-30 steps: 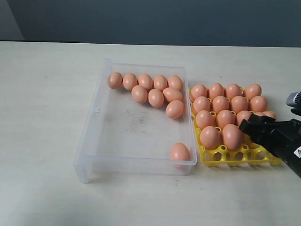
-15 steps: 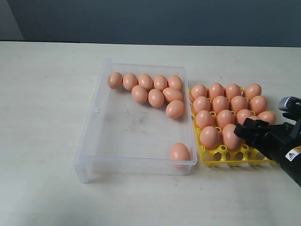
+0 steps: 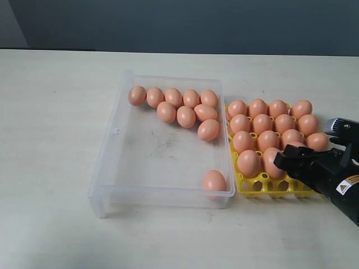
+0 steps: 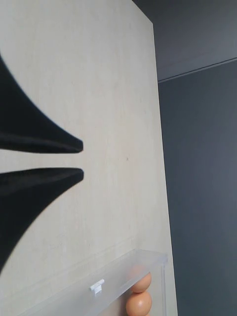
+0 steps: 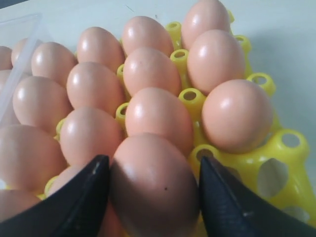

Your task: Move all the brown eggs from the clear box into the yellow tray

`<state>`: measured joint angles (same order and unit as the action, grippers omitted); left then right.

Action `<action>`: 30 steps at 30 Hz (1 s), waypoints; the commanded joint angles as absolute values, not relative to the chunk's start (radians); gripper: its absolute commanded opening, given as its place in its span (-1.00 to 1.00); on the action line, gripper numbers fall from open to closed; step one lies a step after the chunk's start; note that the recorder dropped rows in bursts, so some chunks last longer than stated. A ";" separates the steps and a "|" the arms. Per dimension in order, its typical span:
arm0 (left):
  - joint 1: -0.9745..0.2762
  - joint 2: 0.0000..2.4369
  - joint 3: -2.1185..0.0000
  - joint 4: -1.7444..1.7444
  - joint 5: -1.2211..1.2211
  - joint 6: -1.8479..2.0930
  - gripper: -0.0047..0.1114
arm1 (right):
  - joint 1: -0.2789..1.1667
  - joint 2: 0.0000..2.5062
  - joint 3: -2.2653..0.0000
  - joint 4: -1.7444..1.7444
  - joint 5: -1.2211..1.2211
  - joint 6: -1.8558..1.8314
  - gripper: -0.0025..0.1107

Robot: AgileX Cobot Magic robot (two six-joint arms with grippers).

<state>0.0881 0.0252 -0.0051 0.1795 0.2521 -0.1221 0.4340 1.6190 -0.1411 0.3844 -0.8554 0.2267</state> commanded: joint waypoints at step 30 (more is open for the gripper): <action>0.088 0.026 0.000 0.177 0.240 -0.123 -0.71 | 0.430 1.335 -0.277 0.726 -0.502 -0.213 -0.68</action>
